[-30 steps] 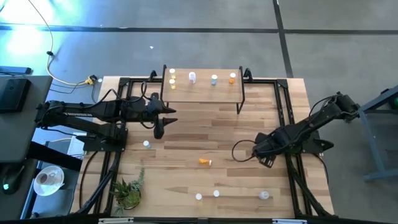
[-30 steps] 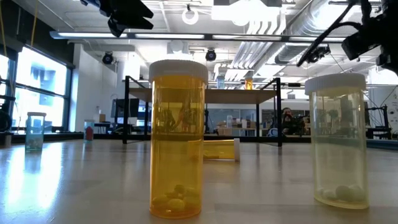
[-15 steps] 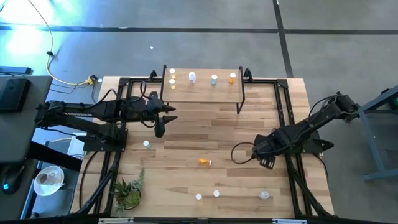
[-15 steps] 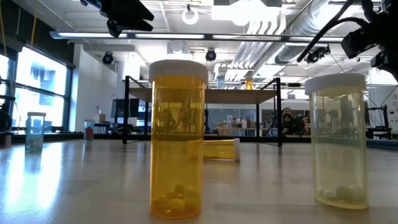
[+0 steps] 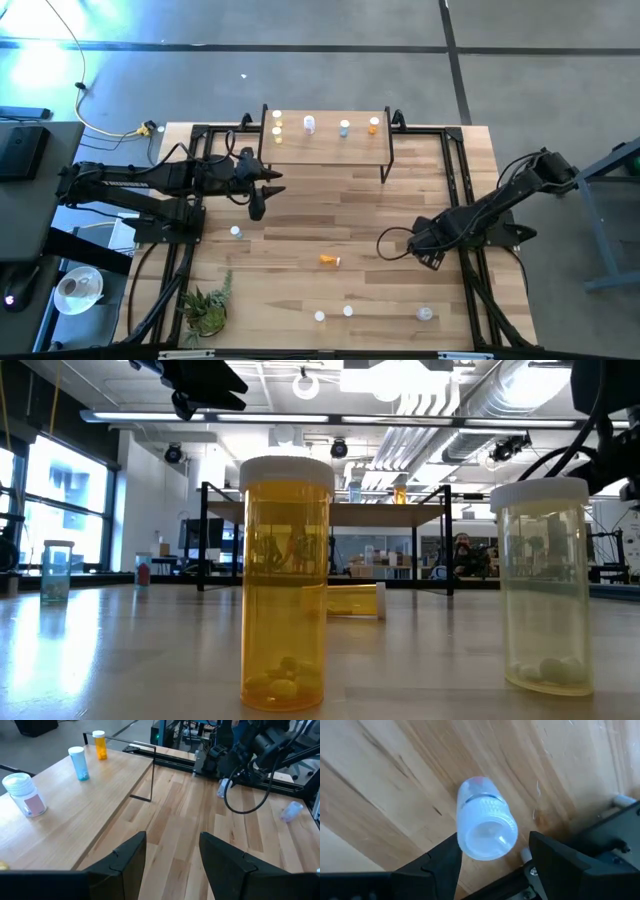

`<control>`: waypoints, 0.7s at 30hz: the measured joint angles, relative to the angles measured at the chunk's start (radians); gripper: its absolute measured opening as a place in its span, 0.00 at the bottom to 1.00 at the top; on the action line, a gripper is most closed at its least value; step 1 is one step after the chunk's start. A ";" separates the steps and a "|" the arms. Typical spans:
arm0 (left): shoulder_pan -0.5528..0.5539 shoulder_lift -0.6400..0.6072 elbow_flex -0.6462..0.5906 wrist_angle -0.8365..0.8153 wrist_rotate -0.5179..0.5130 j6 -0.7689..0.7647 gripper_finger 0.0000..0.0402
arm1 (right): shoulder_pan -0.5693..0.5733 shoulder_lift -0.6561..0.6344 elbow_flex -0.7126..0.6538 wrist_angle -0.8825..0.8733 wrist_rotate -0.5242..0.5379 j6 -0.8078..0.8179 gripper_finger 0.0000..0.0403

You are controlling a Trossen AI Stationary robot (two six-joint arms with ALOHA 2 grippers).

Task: Pick and place medicine bottles onto shelf by color
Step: Put the top transparent pill bottle on the shelf aligned with the transparent pill bottle

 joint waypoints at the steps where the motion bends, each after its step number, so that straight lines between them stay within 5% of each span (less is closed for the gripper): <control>1: 0.000 0.000 0.000 0.000 0.000 0.000 0.43 | 0.000 0.000 0.000 0.005 -0.001 -0.006 0.55; 21: 0.000 0.000 0.000 -0.022 -0.003 0.000 0.43 | 0.000 0.000 0.000 0.083 0.032 -0.056 0.55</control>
